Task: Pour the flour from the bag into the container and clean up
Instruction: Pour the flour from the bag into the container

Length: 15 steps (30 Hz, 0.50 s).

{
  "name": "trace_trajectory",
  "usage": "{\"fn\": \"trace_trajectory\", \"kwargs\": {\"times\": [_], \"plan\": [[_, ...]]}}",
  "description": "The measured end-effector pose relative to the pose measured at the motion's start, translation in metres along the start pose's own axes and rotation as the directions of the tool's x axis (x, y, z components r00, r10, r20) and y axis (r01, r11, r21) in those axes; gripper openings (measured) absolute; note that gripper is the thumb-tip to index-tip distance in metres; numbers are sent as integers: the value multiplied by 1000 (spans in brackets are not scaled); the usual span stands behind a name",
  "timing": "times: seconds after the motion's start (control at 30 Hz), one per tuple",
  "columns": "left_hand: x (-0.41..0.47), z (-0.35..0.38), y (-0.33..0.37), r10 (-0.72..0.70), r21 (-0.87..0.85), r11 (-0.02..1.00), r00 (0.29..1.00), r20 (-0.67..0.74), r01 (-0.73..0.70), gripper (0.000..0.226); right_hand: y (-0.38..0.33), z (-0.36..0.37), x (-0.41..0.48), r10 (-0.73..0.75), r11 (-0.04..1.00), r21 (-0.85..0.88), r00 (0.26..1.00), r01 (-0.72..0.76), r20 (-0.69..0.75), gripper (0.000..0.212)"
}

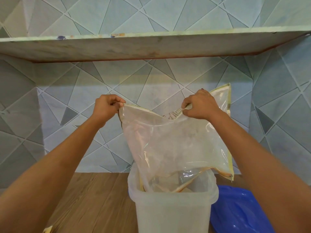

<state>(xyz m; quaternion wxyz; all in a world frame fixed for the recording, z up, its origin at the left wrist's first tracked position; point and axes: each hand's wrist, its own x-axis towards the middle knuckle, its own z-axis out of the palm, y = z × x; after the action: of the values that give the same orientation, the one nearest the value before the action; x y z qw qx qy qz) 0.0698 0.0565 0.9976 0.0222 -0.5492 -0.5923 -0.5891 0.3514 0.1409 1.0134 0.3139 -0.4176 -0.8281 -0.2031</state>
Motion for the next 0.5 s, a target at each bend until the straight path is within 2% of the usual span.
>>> {"fn": "trace_trajectory", "kwargs": {"times": [0.2,0.27,0.33,0.4,0.5], "plan": [[0,-4,5,21,28,999,999,31,-22,10,2,0,0,91,996,-10,996,-91,12,17],[0,-6,4,22,45,999,999,24,-23,10,3,-3,2,160,987,45,983,-157,-87,20],[1,-9,5,21,41,999,1000,16,-22,11,2,-8,5,271,956,179,930,-231,-247,21],[3,-10,5,36,71,997,999,14,-37,12,-2,-9,8,290,953,195,887,-233,-360,18],[4,-12,3,15,83,996,1000,6,-16,14,-5,-4,11,218,973,156,911,-173,-350,15]]}}
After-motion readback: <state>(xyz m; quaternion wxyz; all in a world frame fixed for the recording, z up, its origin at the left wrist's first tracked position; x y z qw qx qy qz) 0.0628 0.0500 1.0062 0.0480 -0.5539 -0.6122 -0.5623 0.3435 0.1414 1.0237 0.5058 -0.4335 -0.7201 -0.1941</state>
